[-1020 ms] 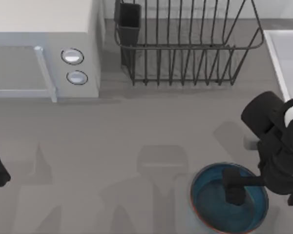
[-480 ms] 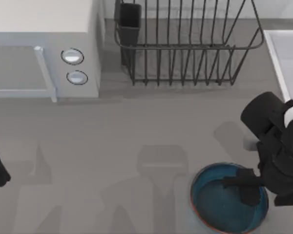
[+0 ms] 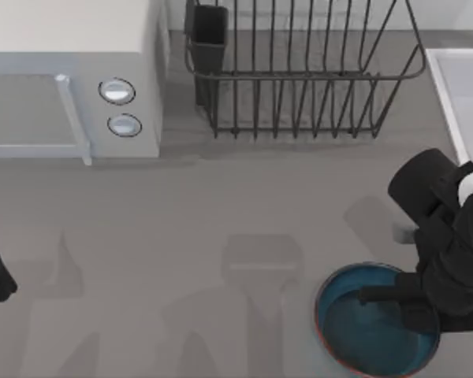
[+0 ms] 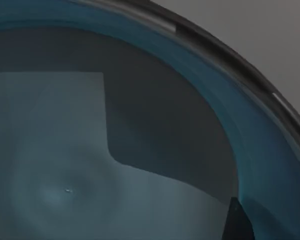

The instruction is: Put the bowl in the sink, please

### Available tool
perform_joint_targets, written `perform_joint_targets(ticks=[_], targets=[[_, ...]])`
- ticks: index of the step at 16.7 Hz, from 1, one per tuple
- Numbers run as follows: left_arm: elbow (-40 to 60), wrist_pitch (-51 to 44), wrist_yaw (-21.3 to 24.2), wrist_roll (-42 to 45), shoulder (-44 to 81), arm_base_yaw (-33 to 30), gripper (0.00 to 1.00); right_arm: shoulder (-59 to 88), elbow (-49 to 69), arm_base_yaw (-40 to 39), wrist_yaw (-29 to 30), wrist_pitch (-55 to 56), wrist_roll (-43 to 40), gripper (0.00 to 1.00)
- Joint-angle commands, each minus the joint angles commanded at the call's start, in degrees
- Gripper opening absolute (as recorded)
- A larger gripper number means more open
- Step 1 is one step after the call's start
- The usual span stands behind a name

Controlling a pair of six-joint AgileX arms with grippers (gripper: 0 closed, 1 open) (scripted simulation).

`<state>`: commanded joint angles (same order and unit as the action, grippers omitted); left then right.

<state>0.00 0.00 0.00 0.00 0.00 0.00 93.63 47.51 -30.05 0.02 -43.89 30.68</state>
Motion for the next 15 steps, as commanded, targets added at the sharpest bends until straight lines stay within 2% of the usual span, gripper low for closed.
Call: perform_joint_targets(ticks=[8,15], targets=[[0.00,0.00,0.00,0.00,0.00,0.00,1.00,-0.48,2.06,-0.11,-0.01,-2.23,-0.05,0.00],[0.00,0.00,0.00,0.00,0.00,0.00,1.00,-4.28,17.10,-0.05,-0.01,-23.20,-0.12,0.00]])
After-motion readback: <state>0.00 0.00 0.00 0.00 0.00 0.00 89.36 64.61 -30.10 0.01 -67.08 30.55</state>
